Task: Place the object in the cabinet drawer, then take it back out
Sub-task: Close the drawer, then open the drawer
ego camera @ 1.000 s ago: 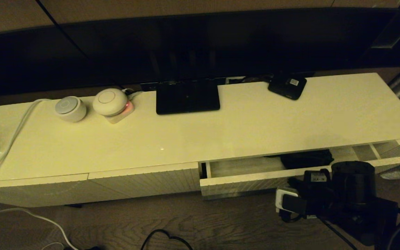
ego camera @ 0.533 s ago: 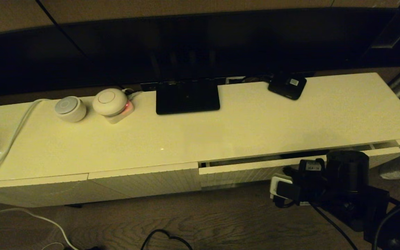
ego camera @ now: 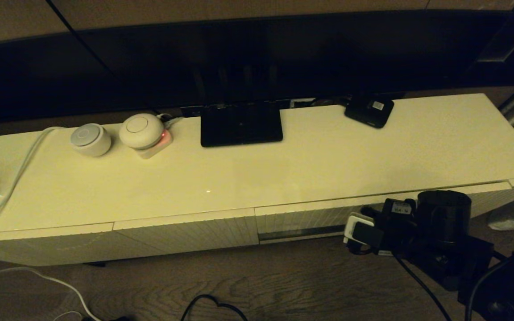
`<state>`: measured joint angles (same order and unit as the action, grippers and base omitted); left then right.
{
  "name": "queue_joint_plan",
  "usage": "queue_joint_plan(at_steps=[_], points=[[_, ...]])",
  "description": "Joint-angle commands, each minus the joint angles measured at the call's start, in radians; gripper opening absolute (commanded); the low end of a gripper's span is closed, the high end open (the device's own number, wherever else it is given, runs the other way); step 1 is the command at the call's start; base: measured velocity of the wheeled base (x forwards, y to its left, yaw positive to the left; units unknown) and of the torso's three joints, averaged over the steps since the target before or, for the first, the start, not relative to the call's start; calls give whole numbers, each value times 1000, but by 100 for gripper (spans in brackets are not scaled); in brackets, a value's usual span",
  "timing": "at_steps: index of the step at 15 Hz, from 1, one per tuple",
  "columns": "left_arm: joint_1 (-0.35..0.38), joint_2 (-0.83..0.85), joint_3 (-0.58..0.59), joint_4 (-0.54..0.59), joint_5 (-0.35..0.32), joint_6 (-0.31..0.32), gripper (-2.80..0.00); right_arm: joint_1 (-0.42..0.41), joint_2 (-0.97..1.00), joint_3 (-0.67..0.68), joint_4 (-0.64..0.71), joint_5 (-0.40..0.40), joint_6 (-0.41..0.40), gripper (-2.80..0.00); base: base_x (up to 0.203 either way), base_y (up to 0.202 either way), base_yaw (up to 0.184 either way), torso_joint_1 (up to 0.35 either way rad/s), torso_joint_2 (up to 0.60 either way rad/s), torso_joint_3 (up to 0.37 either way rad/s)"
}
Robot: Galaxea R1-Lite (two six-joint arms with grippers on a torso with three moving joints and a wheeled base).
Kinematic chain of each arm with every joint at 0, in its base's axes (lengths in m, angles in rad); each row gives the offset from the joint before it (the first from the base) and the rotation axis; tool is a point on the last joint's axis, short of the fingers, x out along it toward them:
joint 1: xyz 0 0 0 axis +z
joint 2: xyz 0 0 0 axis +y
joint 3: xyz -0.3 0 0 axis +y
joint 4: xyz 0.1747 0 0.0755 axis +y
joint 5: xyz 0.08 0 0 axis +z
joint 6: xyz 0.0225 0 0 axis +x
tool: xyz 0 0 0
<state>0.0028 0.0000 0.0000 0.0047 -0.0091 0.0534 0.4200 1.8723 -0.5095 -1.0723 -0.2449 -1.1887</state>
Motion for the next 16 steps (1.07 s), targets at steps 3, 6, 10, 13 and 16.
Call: queue_joint_plan(at_steps=[3, 6, 10, 13, 16], points=[[0, 0, 3, 0, 0, 0, -280, 7, -146, 86, 48, -4, -6, -280, 0, 0, 0, 0, 0, 0], [0, 0, 3, 0, 0, 0, -280, 12, -364, 155, 229, -2, 2, -280, 0, 0, 0, 0, 0, 0], [0, 0, 3, 0, 0, 0, -280, -21, -771, 159, 766, 1, 60, -280, 0, 0, 0, 0, 0, 0], [0, 0, 3, 0, 0, 0, -280, -103, -998, 54, 1346, 28, 251, -280, 0, 0, 0, 0, 0, 0], [0, 0, 3, 0, 0, 0, -280, -284, -1100, -29, 1573, 127, 417, -280, 0, 0, 0, 0, 0, 0]])
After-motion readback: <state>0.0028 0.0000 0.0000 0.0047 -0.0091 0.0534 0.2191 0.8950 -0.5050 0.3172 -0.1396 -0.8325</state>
